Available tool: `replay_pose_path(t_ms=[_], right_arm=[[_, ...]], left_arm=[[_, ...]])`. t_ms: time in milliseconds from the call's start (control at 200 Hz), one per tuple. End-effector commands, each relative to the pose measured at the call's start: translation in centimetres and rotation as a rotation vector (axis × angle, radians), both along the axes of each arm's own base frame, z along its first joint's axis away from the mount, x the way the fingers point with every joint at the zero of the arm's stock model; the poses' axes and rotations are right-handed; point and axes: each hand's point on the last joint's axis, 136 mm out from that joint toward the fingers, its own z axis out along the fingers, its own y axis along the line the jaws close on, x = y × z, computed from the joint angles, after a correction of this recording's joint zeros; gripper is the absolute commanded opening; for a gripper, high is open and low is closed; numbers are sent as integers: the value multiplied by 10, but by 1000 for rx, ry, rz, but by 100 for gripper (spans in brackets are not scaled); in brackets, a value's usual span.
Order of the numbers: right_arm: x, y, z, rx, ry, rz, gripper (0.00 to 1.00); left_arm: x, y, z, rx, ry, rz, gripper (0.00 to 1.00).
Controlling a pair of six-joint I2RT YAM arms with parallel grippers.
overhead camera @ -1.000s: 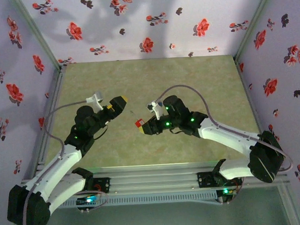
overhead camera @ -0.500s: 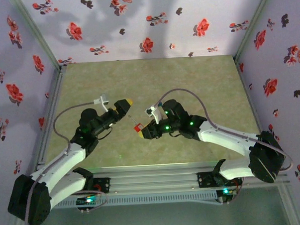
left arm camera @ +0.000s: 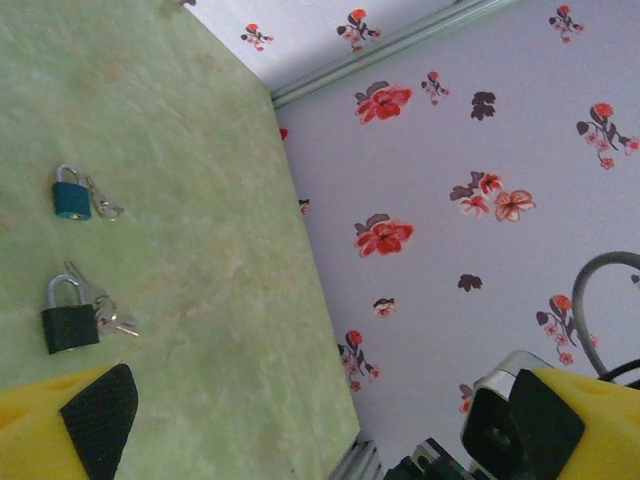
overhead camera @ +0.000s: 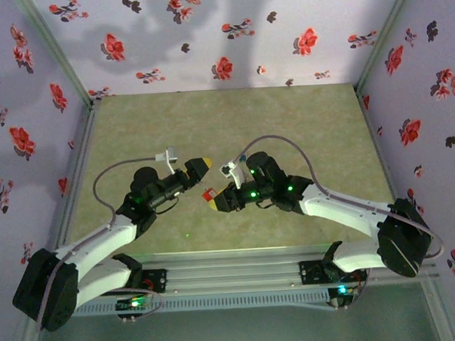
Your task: Lock with the key
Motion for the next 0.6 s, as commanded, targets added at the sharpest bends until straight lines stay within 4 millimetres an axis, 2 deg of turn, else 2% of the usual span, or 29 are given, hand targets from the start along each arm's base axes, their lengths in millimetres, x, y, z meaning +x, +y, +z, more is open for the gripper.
replay_pose_path(t_ms=[0, 180, 595], right_arm=[[-2, 5, 9, 34, -24, 14, 0], [1, 5, 3, 12, -26, 3, 0], [11, 1, -9, -53, -49, -43, 0]], left_arm=[[-7, -6, 9, -37, -32, -38, 100], [-13, -9, 10, -52, -35, -65, 100], [-22, -5, -2, -17, -35, -83, 99]])
